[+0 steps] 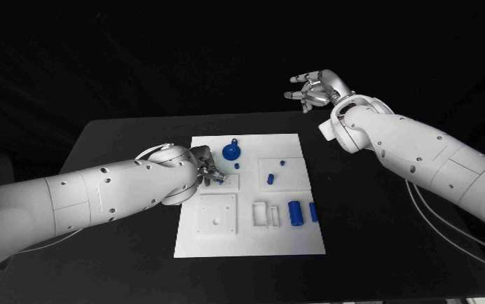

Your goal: Assemble the parts on the task board

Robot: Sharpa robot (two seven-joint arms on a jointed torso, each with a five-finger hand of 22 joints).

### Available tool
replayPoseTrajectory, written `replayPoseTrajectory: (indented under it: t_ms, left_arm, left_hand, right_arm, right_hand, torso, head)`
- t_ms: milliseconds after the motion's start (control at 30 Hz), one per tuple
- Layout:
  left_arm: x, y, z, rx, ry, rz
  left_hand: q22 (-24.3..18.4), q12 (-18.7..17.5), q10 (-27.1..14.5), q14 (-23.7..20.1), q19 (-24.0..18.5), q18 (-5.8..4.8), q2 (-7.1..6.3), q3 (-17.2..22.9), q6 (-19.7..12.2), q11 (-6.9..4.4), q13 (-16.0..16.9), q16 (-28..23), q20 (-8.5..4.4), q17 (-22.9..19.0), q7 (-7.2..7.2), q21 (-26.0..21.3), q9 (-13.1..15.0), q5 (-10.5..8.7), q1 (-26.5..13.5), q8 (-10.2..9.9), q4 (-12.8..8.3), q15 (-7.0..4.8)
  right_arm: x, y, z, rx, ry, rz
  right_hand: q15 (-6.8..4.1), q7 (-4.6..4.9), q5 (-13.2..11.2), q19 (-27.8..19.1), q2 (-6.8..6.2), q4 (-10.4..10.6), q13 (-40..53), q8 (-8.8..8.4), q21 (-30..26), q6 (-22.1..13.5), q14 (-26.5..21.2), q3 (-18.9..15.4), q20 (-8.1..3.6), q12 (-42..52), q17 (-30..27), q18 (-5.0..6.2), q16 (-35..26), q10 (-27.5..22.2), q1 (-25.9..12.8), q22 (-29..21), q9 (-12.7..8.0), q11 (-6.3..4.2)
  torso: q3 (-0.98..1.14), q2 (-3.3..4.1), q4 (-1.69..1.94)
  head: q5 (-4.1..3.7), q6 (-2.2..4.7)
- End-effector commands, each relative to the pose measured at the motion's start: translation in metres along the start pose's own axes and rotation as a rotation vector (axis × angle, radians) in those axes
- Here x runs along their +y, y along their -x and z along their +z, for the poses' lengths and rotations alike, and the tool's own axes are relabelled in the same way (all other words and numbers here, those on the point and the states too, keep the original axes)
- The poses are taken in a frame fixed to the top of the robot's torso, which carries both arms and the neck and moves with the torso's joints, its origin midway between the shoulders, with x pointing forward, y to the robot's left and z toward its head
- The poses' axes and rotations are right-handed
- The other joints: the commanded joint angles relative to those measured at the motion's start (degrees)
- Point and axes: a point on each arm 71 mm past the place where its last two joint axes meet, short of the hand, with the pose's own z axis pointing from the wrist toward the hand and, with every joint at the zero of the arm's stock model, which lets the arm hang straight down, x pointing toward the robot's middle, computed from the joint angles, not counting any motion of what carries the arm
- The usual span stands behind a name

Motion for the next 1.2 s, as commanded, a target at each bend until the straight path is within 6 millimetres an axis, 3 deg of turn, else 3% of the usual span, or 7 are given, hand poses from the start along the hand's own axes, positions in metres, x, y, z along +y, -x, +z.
replayPoseTrajectory:
  t_ms: [33,1200]
  left_arm:
    - [-0.0024,-0.0017,0.0002,0.007,-0.018,0.012]
    - [0.0023,-0.0025,0.0016,0.03,-0.005,0.027]
  left_hand:
    - [-0.08,-0.43,0.2,0.24,0.37,1.09,0.1,11.79,1.8,-0.29,0.14,-0.25,-0.09,0.15,-1.23,0.01,0.09,0.11,0.8,0.18,-11.43,-0.11]
    - [-0.04,-0.48,0.2,0.27,0.39,1.11,0.06,11.77,1.73,-0.28,0.32,-0.33,-0.08,0.32,-1.2,-0.02,0.11,0.06,0.97,0.18,-11.41,-0.11]
  right_arm:
    - [0.0004,-0.0011,0.0003,0.013,-0.004,0.007]
    - [0.0003,-0.0034,0.0009,0.024,-0.008,0.009]
  right_hand:
    - [-0.07,0.17,0.12,1.76,0.04,-0.17,-0.08,-0.11,-0.11,-0.3,-0.32,0.05,-0.15,0.03,-0.08,-0.02,-0.2,-0.35,-0.49,-0.05,0.04,-0.21]
    - [-0.07,0.18,0.07,1.75,0.14,-0.2,-0.19,-0.13,0.04,-0.6,-0.32,0.01,-0.14,0.13,-0.12,-0.01,-0.19,-0.43,-0.51,-0.41,0.02,-0.2]
  torso:
    - [0.01,0.02,0.0]
    - [-0.03,0.07,0.01]
  head:
    - [-0.06,-0.05]
    - [0.03,-0.34]
